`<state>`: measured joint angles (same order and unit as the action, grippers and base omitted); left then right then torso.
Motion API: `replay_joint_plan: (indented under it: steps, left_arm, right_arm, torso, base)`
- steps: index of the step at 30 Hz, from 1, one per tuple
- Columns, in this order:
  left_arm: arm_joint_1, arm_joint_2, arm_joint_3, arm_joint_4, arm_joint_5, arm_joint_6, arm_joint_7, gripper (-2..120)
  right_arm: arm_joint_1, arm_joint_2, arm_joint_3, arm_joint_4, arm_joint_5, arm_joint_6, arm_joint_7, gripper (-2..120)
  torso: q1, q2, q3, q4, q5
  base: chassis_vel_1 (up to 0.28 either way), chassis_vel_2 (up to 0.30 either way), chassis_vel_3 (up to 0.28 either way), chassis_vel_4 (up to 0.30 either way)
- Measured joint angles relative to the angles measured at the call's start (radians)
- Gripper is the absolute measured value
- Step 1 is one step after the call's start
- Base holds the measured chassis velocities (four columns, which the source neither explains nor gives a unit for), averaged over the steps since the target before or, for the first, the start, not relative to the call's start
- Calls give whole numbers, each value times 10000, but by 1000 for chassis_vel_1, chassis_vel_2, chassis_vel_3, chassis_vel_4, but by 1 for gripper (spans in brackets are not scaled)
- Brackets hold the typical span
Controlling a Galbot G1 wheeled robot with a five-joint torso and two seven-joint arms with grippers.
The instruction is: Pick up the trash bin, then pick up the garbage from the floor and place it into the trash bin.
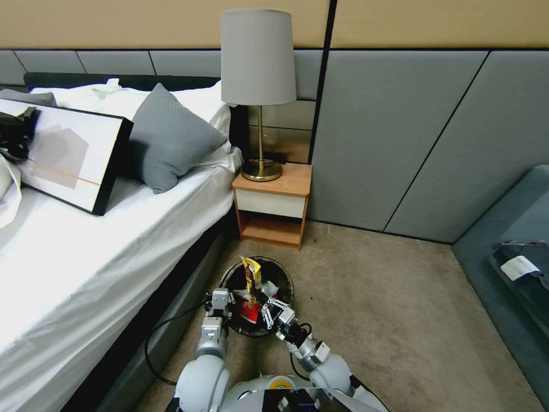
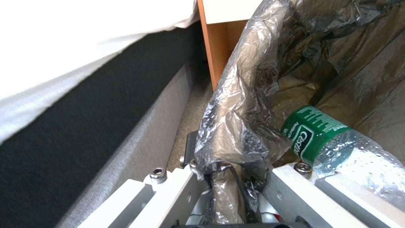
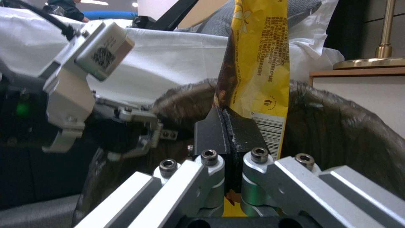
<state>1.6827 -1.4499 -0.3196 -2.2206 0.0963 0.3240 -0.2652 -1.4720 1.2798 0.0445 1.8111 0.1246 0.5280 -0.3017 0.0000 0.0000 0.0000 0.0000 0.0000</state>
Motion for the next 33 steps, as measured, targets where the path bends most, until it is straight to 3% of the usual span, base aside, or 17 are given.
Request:
replay_joint_plan:
  steps: [8,11,17,22,26,28,32,33]
  left_arm:
    - [-22,15,-59,-43,-63,22,-17,2]
    - [-23,11,-54,-47,-65,28,-18,2]
    - [-24,2,-16,-69,-65,47,-20,2]
    - [-1,2,2,-69,-65,48,-21,2]
    - [34,10,22,-74,-51,48,-21,2]
    - [36,12,23,-78,-50,47,-21,2]
    - [54,23,55,-82,-36,48,-21,2]
    - [54,23,55,-82,-36,48,-21,2]
  right_arm:
    - [-89,-82,104,-101,-114,39,101,0]
    - [-88,-81,121,-136,-223,41,167,7]
    - [-64,-78,112,-140,-296,26,228,32]
    - [-32,-83,97,-158,-300,21,231,45]
    - [31,-158,36,-133,-354,-64,306,67]
    - [43,-165,29,-129,-357,-72,313,68]
    - [62,-238,31,-102,-367,-86,325,87]
    - [62,-238,31,-102,-367,-86,325,87]
  torso:
    - [0,0,0,0,1]
    - [0,0,0,0,1]
    - [0,0,0,0,0]
    - [0,0,0,0,0]
    - [0,0,0,0,0]
    - [0,0,0,0,1]
    - [0,0,0,0,1]
    - [0,0,0,0,1]
  base:
    - [0,0,0,0]
    - [0,0,0,0]
    - [0,0,0,0]
    - [0,0,0,0]
    - [0,0,0,0]
    - [0,0,0,0]
    - [0,0,0,0]
    - [0,0,0,0]
